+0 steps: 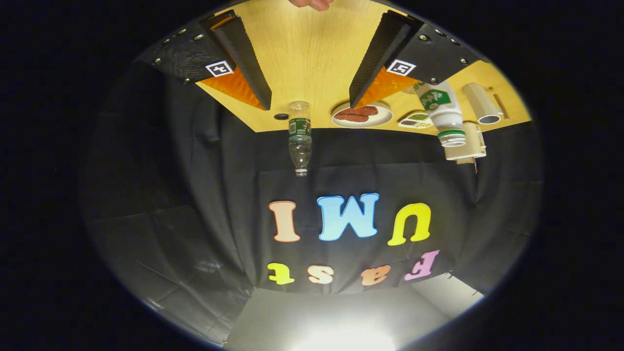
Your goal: Take the bottle from table, then pour the juice into the cup, finally place the bottle on the coaster
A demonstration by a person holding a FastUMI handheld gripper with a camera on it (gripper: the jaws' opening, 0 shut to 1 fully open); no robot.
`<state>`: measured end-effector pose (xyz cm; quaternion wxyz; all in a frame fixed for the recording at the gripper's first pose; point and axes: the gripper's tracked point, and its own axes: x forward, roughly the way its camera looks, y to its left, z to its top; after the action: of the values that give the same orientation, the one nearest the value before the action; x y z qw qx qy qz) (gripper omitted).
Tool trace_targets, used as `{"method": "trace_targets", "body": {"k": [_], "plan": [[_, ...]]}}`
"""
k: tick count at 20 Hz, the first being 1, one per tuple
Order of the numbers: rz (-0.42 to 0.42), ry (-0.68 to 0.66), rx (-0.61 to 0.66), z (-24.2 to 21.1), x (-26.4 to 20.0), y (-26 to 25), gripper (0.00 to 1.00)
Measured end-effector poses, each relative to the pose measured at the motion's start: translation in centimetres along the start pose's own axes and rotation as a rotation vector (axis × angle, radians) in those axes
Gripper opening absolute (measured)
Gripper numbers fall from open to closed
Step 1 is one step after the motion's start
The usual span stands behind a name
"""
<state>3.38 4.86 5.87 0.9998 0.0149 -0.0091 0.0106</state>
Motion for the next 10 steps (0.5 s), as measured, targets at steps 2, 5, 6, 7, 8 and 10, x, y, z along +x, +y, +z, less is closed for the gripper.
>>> {"method": "trace_targets", "body": {"k": [2, 5, 6, 7, 8, 10], "plan": [[0.013, -0.001, -0.011, 0.6, -1.4, 1.8, 0.98], [0.041, 0.007, -0.004, 1.0, -3.0, 4.7, 0.98], [0.053, 0.008, -0.009, 0.8, -3.4, 5.7, 0.98], [0.062, 0.008, -0.016, 0.6, -3.7, 6.7, 0.98], [0.074, 0.007, -0.023, 0.3, -3.9, 7.7, 0.98], [0.100, 0.004, -0.030, -0.5, -4.1, 9.8, 0.98]]}}
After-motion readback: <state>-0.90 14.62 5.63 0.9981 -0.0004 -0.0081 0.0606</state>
